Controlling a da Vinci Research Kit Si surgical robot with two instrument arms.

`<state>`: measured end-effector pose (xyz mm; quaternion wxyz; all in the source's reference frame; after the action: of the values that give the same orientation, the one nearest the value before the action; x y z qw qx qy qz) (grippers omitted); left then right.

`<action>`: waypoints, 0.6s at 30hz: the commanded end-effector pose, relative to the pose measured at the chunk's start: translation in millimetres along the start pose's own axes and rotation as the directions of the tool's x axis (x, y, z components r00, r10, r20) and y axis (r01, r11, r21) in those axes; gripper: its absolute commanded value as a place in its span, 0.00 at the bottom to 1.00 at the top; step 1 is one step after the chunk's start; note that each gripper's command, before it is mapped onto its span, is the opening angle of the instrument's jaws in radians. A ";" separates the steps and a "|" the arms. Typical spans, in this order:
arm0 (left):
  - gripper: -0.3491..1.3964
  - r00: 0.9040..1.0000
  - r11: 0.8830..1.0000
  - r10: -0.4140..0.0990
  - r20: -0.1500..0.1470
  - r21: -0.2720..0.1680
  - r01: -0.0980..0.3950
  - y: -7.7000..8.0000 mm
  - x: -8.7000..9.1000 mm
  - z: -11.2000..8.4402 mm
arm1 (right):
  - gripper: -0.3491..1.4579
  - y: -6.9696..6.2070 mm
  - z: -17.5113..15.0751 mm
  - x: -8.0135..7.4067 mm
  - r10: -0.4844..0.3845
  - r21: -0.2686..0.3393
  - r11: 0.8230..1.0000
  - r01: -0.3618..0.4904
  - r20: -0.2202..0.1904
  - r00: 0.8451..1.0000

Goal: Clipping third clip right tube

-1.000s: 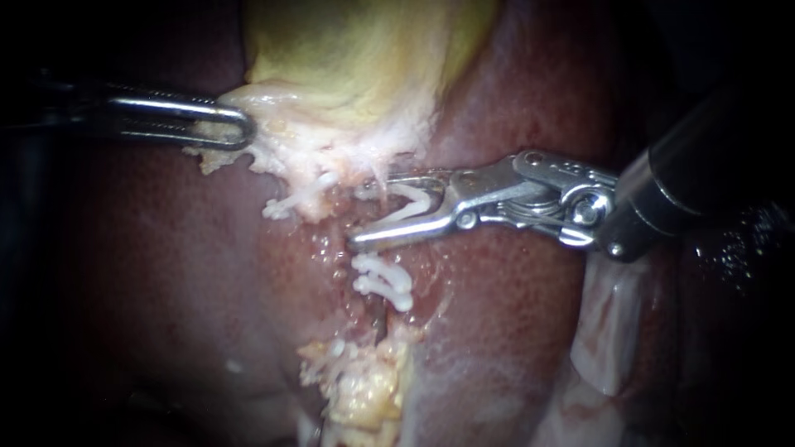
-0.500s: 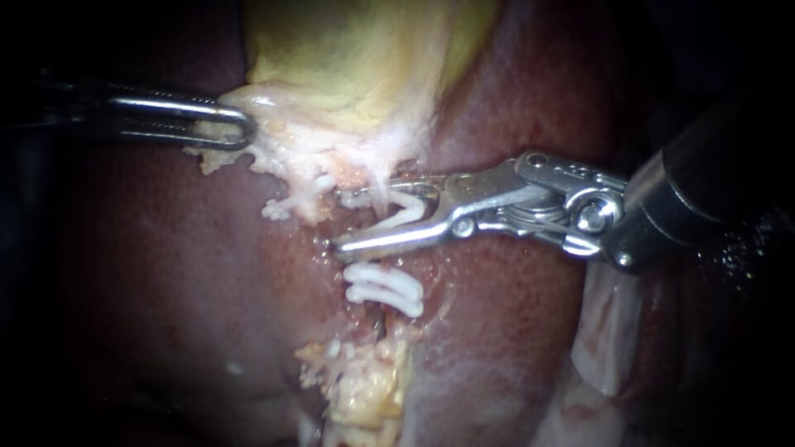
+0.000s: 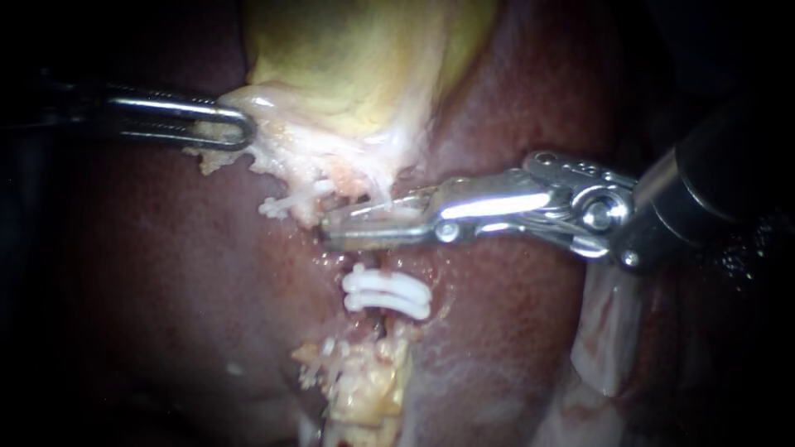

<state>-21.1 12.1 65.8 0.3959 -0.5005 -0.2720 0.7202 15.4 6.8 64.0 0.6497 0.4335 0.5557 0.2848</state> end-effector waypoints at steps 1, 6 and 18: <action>0.00 1.000 1.000 0.000 0.000 -0.001 0.000 0.0 0.0 0.0 | 0.00 0.0 0.0 0.0 0.010 0.002 1.000 -0.010 0.000 1.000; 0.00 1.000 1.000 0.000 0.000 -0.001 0.000 0.0 0.0 0.0 | 0.00 -0.1 -0.1 -0.2 0.021 -0.003 1.000 -0.021 -0.003 1.000; 0.00 1.000 1.000 0.000 0.000 -0.001 0.000 0.0 0.0 0.0 | 0.00 0.5 0.2 -1.1 0.020 -0.005 1.000 -0.020 0.000 1.000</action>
<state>-21.1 12.2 65.9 0.3958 -0.5007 -0.2722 0.7201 15.3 5.9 65.2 0.6483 0.4366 0.5510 0.2923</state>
